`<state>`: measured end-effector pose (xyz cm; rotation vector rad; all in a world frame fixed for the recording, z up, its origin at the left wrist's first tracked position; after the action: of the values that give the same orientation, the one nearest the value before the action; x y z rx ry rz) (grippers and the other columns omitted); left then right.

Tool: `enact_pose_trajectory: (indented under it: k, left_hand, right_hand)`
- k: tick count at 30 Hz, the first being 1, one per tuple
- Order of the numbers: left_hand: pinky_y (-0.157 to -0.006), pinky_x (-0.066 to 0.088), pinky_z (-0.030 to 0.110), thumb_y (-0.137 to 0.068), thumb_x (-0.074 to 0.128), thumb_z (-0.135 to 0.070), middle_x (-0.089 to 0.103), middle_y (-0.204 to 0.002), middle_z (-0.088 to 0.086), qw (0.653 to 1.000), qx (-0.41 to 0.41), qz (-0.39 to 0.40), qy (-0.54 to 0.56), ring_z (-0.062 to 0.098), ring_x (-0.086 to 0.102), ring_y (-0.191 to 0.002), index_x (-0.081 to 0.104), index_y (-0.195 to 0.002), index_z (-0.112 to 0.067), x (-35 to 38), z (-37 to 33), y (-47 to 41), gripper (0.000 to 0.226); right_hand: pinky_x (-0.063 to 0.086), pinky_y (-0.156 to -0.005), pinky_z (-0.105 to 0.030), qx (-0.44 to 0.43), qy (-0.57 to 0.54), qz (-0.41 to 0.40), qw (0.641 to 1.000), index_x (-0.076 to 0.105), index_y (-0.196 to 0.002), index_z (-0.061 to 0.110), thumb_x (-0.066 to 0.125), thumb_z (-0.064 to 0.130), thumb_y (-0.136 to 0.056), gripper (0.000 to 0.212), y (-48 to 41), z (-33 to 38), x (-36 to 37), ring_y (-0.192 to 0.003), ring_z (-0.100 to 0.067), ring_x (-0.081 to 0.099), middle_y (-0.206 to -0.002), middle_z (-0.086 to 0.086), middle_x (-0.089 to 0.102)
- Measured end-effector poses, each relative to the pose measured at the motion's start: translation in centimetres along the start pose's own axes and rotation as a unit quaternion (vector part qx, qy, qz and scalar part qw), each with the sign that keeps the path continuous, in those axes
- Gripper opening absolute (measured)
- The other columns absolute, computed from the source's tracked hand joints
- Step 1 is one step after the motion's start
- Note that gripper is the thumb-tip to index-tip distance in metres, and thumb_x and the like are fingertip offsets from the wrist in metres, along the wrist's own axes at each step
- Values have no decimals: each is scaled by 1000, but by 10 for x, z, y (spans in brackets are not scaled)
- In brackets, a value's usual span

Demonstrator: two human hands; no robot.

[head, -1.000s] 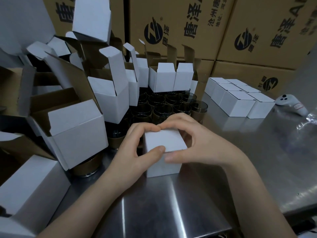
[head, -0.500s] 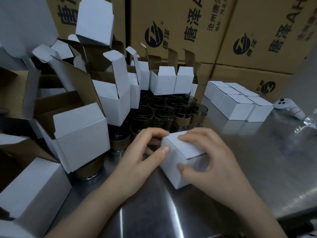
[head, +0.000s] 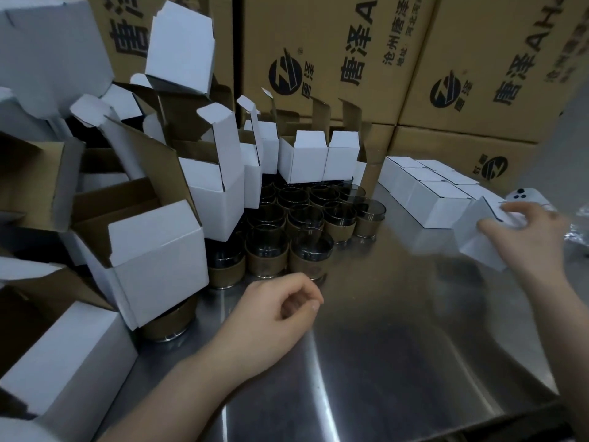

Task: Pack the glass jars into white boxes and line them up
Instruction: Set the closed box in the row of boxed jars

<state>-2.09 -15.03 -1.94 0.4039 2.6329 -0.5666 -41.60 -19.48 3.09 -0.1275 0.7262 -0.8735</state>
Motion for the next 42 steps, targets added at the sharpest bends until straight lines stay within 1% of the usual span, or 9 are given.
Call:
enact_pose_trajectory:
  k: [4,11,16,21,28,33,36,39,42]
  left_hand:
    - [-57,37,11,-89,65,-10,66,-70,-4,999,20,9,-43,3,53,-60,68,-79,-23,2,2,-1,16]
    - [-55,38,15,-84,59,-28,63,-68,-10,997,38,24,-56,4,51,-57,64,-83,-29,5,6,0,5]
    - [-54,37,14,-84,59,-27,63,-67,-9,997,44,30,-58,4,50,-56,64,-82,-29,6,7,-1,6]
    - [-54,36,14,-83,58,-29,63,-69,-10,997,44,29,-60,4,50,-56,64,-83,-29,7,9,-1,6]
    - [-54,36,14,-83,59,-28,62,-68,-8,997,46,27,-58,4,49,-56,64,-84,-29,7,9,-2,5]
    - [-55,38,16,-83,58,-28,64,-68,-7,998,37,24,-50,6,52,-58,65,-83,-28,6,10,-2,6]
    - [-56,39,16,-84,59,-27,63,-67,-8,998,34,24,-51,10,54,-60,66,-81,-26,5,10,-2,8]
    - [-57,39,15,-87,63,-17,63,-68,-5,998,30,26,-50,12,55,-61,67,-80,-25,4,11,-3,12]
    - [-57,38,13,-88,64,-12,63,-67,-3,998,24,23,-45,13,55,-61,67,-79,-24,3,11,-4,16]
  right_hand:
    - [43,-103,-54,15,36,23,999,61,-118,29,61,48,-61,60,-29,-28,2,-129,-31,42,-141,-10,35]
    - [27,-113,-43,-22,72,64,995,63,-119,20,56,39,-58,64,-49,-36,9,-139,-27,27,-141,-14,37]
    - [34,-107,-47,-107,176,75,976,69,-115,7,56,35,-57,66,-61,-21,10,-125,-40,46,-127,-24,60]
    - [31,-108,-51,-99,213,82,969,63,-126,13,70,13,-80,46,-69,-30,15,-130,-42,40,-136,-19,55]
    - [27,-110,-57,-92,245,63,963,59,-130,10,65,15,-83,48,-58,-17,19,-132,-40,39,-139,-21,50]
    - [35,-106,-46,-216,104,38,970,62,-122,8,58,10,-86,36,-1,70,43,-125,-35,49,-128,-15,61]
    - [43,-94,-22,-256,-65,125,956,64,-116,15,56,2,-87,33,56,135,66,-109,-19,60,-112,0,68]
    - [49,-89,-25,-283,-200,230,909,63,-112,21,57,3,-90,30,115,199,83,-99,-11,62,-105,4,67]
    - [49,-88,-23,-311,-229,307,870,58,-123,25,60,14,-93,32,158,249,99,-108,-7,57,-118,7,60]
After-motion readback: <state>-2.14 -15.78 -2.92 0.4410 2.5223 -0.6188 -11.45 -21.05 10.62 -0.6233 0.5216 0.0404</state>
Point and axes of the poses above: each hand's wrist, its own y-axis away from the middle knuckle, its own x-axis out of the palm, z = x × y, the point moved 9 cm from there along -y, towards the middle knuckle
